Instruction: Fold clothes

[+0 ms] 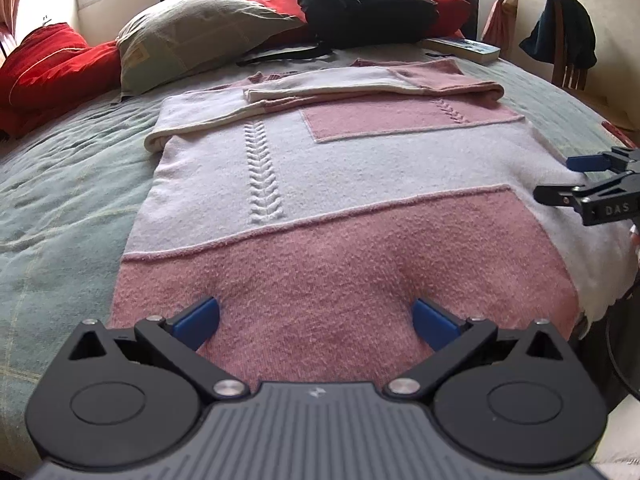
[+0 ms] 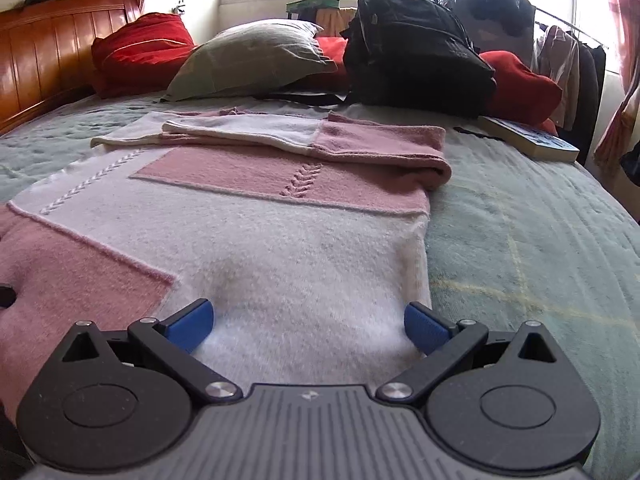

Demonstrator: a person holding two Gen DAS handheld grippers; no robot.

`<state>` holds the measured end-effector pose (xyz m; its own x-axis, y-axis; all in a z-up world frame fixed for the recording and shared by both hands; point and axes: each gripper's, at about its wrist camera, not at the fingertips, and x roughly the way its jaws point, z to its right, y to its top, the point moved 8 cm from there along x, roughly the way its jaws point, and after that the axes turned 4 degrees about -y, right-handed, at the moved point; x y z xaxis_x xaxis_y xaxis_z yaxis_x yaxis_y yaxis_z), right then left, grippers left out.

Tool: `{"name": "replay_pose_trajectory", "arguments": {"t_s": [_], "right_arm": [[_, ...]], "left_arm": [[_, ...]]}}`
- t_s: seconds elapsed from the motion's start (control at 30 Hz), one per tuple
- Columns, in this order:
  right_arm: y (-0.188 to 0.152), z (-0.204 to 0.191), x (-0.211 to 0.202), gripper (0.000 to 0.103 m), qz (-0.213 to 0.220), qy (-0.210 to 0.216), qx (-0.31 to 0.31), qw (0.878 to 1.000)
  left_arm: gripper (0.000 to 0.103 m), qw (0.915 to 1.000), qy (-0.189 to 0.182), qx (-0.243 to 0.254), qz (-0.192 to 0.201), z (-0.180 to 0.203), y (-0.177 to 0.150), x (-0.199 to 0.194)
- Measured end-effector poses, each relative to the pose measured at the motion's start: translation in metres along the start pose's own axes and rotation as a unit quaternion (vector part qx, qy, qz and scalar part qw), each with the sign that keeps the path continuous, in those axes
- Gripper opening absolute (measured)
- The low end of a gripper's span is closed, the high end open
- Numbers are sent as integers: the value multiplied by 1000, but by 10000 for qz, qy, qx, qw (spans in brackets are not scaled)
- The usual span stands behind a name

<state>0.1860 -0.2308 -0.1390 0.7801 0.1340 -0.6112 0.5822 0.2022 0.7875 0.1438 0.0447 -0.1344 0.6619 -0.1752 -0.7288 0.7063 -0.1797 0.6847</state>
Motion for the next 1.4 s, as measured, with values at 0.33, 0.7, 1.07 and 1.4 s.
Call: {"name": "replay_pose_trajectory", "arguments": {"t_s": [0.33, 0.7, 1.07, 1.4], "right_arm": [[-3, -9, -33, 103, 99, -91, -128, 9998], [-22, -38, -27, 103, -61, 122, -441, 9989], [-32, -31, -43, 103, -72, 128, -397, 9991], [-41, -39, -75, 103, 197, 207, -736, 9969]], "left_arm": [[102, 9992, -140, 294, 240, 20, 1, -23], [102, 9977, -391, 540, 88, 54, -17, -8], [102, 9929, -969, 639, -257, 76, -35, -34], [102, 9916, -1168, 551, 99, 87, -20, -32]]}}
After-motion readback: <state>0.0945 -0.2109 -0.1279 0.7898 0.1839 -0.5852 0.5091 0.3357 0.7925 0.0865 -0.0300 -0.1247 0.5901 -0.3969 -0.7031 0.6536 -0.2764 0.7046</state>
